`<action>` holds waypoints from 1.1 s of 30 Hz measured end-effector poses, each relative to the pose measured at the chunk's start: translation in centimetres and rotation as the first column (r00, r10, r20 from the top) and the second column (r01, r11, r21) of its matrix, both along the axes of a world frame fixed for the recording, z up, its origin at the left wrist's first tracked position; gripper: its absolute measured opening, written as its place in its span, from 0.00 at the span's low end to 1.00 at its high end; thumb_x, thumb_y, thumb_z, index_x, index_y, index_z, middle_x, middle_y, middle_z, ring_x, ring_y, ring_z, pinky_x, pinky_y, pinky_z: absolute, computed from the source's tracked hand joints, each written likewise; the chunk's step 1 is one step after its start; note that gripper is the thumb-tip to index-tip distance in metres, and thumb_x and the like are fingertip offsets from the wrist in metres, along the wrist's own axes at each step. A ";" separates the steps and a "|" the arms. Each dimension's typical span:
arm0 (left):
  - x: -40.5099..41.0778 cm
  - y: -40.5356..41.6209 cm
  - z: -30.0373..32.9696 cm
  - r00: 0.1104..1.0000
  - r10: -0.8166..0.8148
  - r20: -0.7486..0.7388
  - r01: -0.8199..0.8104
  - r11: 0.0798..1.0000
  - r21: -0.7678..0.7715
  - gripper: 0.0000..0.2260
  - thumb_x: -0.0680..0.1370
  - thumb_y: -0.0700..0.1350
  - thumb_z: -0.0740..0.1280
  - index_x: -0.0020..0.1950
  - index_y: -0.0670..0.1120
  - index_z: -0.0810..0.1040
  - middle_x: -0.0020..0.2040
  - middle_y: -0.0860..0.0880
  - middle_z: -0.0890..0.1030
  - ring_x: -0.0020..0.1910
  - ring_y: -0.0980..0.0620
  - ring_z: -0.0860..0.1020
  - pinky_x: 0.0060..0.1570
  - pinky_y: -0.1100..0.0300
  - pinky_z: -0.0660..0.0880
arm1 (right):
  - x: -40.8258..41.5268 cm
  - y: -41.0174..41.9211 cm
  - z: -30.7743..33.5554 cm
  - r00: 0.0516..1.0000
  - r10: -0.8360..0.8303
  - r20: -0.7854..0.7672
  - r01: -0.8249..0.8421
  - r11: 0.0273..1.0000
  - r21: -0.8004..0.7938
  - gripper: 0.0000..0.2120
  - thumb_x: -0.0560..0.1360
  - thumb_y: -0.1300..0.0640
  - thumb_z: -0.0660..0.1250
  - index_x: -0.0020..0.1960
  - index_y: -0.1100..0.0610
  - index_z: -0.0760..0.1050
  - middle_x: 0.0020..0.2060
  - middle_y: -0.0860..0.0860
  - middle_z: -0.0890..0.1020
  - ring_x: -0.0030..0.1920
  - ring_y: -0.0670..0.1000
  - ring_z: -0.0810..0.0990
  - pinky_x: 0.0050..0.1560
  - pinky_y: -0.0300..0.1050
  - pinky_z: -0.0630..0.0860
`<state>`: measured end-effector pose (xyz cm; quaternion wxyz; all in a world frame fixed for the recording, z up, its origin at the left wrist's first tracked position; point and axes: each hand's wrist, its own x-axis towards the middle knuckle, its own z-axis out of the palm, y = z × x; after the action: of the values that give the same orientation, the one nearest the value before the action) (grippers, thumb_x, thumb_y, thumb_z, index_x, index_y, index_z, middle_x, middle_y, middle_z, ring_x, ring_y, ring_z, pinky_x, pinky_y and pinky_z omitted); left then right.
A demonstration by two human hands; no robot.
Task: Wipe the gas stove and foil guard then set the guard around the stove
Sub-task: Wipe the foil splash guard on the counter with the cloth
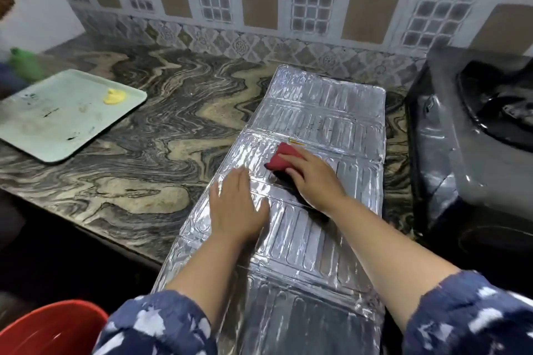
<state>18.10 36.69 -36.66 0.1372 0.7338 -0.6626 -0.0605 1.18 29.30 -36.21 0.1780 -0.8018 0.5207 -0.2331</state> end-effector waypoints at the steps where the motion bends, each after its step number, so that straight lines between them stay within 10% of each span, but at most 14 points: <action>1: 0.7 -0.4 -0.1 0.998 0.038 0.048 -0.039 0.999 0.023 0.35 0.75 0.61 0.56 0.77 0.45 0.53 0.78 0.48 0.55 0.77 0.51 0.52 0.74 0.44 0.45 | 1.3 0.2 -0.2 0.994 0.099 -0.055 -0.101 0.995 -0.023 0.17 0.79 0.52 0.60 0.67 0.46 0.72 0.72 0.49 0.68 0.71 0.54 0.67 0.70 0.54 0.63; 9: 2.5 -0.9 -1.2 0.995 0.045 0.094 -0.054 0.994 0.094 0.44 0.70 0.69 0.39 0.78 0.44 0.43 0.79 0.46 0.42 0.78 0.51 0.41 0.75 0.45 0.38 | 4.7 -3.4 -1.5 0.921 0.225 -0.318 -0.248 0.968 -0.034 0.19 0.80 0.45 0.54 0.70 0.38 0.65 0.76 0.47 0.61 0.77 0.51 0.54 0.74 0.59 0.46; 22: 2.6 -1.1 -1.1 0.993 0.071 0.095 -0.081 0.991 0.110 0.41 0.73 0.69 0.43 0.78 0.45 0.38 0.78 0.49 0.35 0.76 0.53 0.34 0.74 0.46 0.35 | 4.2 -14.7 -0.3 0.937 -0.153 -0.313 0.151 0.988 -0.031 0.18 0.81 0.49 0.53 0.69 0.42 0.68 0.70 0.50 0.69 0.68 0.57 0.63 0.64 0.54 0.59; 28: 2.4 -1.2 -0.7 0.990 0.076 0.118 -0.093 0.986 0.139 0.42 0.72 0.68 0.43 0.79 0.44 0.43 0.79 0.47 0.42 0.77 0.52 0.38 0.74 0.45 0.35 | 9.2 -6.0 -0.5 0.933 0.200 -0.300 -0.220 0.975 -0.033 0.20 0.79 0.43 0.54 0.70 0.40 0.65 0.73 0.46 0.64 0.71 0.55 0.58 0.67 0.54 0.53; 33: 2.4 -1.1 -0.5 0.989 0.077 0.129 -0.097 0.983 0.158 0.42 0.71 0.69 0.40 0.77 0.46 0.35 0.78 0.49 0.34 0.76 0.53 0.34 0.74 0.45 0.35 | 8.5 -8.9 -1.3 0.927 0.168 -0.334 -0.181 0.983 -0.010 0.22 0.79 0.41 0.51 0.73 0.39 0.61 0.76 0.46 0.58 0.77 0.51 0.50 0.74 0.61 0.41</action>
<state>20.46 35.60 -37.20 0.0380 0.7732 -0.6298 -0.0636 9.64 20.39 -37.52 0.0915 -0.8761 0.4651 -0.0884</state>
